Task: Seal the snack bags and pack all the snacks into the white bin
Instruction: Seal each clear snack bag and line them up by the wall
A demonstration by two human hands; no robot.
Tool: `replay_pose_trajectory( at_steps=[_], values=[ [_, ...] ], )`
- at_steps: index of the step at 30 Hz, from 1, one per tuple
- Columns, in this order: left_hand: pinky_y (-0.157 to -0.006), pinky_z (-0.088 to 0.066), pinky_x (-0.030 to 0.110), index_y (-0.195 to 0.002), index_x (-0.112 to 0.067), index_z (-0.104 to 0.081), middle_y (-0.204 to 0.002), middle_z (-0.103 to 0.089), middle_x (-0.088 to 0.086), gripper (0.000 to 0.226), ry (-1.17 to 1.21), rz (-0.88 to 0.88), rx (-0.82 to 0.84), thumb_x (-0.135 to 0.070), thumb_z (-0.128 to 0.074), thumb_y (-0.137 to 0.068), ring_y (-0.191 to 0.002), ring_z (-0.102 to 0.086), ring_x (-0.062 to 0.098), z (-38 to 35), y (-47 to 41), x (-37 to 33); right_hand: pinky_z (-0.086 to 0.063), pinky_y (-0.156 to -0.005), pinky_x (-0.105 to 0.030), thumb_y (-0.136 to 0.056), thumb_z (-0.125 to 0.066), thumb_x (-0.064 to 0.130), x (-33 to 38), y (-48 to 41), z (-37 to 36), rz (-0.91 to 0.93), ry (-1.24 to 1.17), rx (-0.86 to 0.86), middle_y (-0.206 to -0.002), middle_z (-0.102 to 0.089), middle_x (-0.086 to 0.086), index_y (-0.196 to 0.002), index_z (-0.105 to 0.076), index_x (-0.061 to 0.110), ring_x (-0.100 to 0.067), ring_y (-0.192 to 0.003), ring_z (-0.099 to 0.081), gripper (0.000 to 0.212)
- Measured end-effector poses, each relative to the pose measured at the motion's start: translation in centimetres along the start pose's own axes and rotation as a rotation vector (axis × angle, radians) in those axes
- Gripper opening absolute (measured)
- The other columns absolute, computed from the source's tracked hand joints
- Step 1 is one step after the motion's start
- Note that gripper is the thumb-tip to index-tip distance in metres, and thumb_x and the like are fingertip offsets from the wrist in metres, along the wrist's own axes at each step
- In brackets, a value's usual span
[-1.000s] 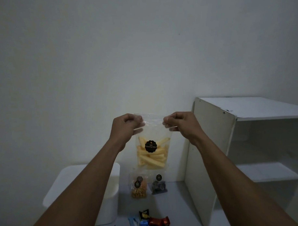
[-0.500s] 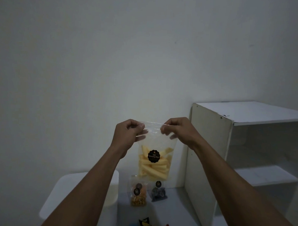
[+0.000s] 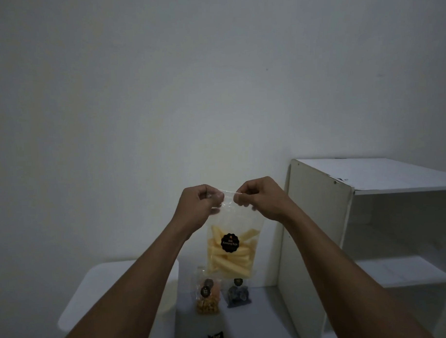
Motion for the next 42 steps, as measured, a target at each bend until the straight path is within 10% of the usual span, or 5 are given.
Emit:
replay_pose_trajectory(
  at_steps=[42],
  values=[
    [-0.06,-0.049,0.02,-0.083,-0.017,-0.08,-0.076,-0.076,0.004,0.013,-0.21,0.002,0.107,-0.027,-0.083,-0.074,-0.066,-0.066,0.007,-1.1,-2.2,-0.4,-0.052,-0.062,-0.025,-0.092,-0.066,0.005,-3.5,0.6,1.5,-0.051,-0.265,-0.145,-0.076,-0.073,-0.013,-0.088,-0.067,-0.006,-0.012,-0.06,-0.064,0.012]
  ],
)
Point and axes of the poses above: each hand's wrist, its own y-axis away from the middle knuckle, its own z-axis out of the back of the hand, x = y × z, the point moved 7 cm from there along -y, towards the middle knuckle
